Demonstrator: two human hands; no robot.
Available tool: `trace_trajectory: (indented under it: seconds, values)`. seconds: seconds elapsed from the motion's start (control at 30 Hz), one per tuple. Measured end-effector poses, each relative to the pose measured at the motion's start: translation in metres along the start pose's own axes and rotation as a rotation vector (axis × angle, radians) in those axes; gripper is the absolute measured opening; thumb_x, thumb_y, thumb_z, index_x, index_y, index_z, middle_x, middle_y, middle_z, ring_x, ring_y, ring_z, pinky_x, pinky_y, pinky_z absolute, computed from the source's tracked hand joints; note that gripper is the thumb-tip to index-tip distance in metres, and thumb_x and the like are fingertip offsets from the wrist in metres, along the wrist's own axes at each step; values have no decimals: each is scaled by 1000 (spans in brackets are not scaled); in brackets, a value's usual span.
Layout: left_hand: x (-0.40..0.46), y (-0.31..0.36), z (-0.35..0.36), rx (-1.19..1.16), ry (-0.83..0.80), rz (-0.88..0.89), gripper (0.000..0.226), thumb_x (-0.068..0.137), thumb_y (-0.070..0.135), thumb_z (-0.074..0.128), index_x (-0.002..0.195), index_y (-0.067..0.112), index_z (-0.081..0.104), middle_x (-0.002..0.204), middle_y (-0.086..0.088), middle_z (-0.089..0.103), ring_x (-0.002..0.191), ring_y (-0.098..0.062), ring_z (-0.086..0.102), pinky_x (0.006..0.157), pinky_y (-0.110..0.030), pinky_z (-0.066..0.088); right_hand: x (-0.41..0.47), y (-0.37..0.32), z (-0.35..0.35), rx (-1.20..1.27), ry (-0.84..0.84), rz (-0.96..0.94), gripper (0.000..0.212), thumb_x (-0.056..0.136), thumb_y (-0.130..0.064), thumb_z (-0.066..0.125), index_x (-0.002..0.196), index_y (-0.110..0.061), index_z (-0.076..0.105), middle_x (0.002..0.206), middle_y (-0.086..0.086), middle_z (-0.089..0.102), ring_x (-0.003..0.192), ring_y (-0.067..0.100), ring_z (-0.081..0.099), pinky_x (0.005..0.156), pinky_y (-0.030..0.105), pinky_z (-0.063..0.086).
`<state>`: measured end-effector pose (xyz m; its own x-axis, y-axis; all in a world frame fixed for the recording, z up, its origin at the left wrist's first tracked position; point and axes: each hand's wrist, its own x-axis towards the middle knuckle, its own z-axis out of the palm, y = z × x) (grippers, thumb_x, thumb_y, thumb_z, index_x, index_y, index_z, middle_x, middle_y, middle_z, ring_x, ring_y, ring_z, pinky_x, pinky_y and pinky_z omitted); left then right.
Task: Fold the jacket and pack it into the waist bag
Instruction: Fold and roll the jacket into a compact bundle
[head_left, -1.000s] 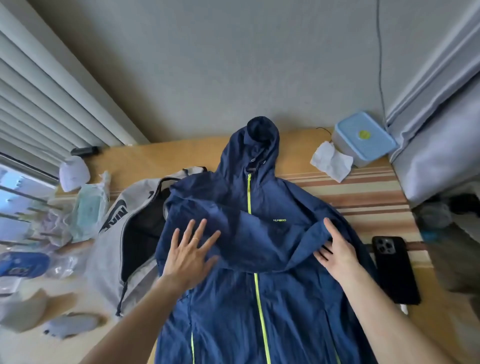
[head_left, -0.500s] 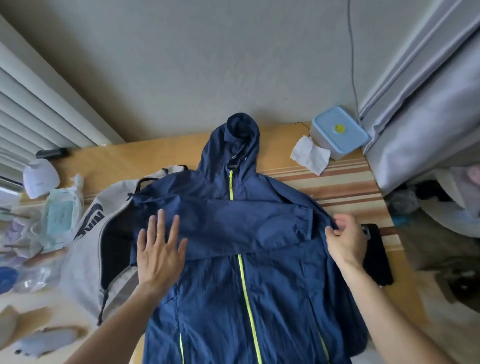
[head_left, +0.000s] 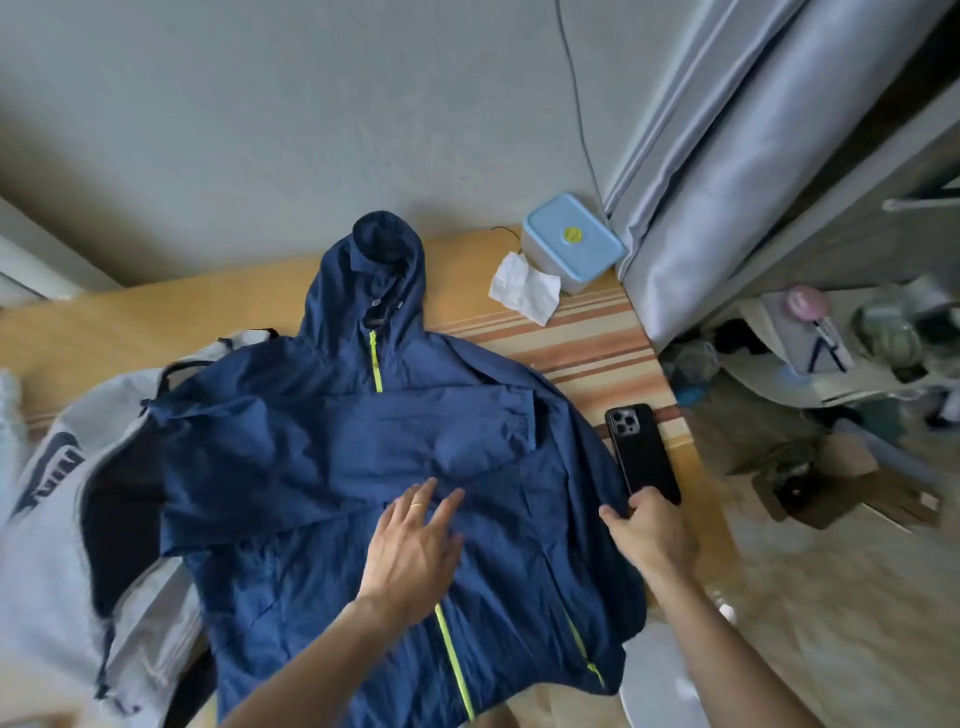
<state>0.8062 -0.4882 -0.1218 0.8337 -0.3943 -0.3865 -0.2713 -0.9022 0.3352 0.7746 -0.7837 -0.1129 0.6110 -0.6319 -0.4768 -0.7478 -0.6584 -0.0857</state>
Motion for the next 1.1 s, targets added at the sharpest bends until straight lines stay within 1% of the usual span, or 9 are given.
trace_trajectory:
  seconds: [0.17,0.33,0.47,0.63,0.77,0.83,0.9,1.0,1.1]
  values:
    - [-1,61,15,-111,-165,105,55,104,44,34,158,36,25,164,-3,30,149,-26,29,118,-40,32,-32,47,38,-53,-38,43,32,92,-39,64,112,-15,56,104,5,68,100,32,67,70,33,44]
    - [5,90,20,-254,-215,117,52,104,42,38,155,33,31,152,-3,46,137,-28,43,108,-42,42,-26,51,30,-26,-13,-84,11,98,-25,55,98,-16,61,101,3,65,95,28,65,77,35,49]
    - [11,113,4,-599,-322,4,56,98,49,53,149,29,39,135,-2,60,123,-23,58,101,-41,49,-23,34,-21,538,-69,7,13,104,-25,47,102,-13,47,98,11,59,89,31,54,78,38,38]
    - [21,157,-40,-1147,-489,-109,86,73,51,85,145,32,42,137,17,54,123,0,52,80,-5,46,-26,-23,-106,1232,-9,81,17,103,-25,53,108,-11,60,104,7,67,92,19,64,71,29,50]
    - [34,162,-87,-1479,-351,-88,24,90,24,77,114,21,75,121,2,76,114,-13,68,101,-29,52,-40,-73,-148,1671,-128,22,12,98,-6,57,110,-5,60,88,8,70,75,18,71,53,22,55]
    - [39,140,-118,-1507,-227,-42,25,94,14,70,112,-4,70,111,-13,73,102,-23,69,92,-32,54,-45,-91,-156,1859,-229,-34,21,97,5,52,110,-11,54,81,6,71,63,12,72,52,21,56]
    - [38,110,-158,-1513,-136,-43,26,96,14,67,106,-11,64,99,-18,69,87,-25,67,80,-33,54,-46,-105,-162,1982,-329,-111,34,96,12,48,117,-14,50,86,9,71,67,12,73,58,21,58]
    - [29,53,-214,-1498,-14,-104,16,98,15,63,100,1,69,80,-13,72,64,-21,69,60,-26,58,-51,-127,-159,1906,-495,-336,40,94,11,52,126,-13,50,93,14,68,89,24,74,78,30,60]
    - [20,-9,-243,-1496,80,-249,11,97,11,62,103,5,70,71,-11,70,50,-18,67,42,-21,52,-44,-143,-130,1457,-445,-452,46,92,3,60,129,-22,51,97,5,69,103,26,72,92,40,59]
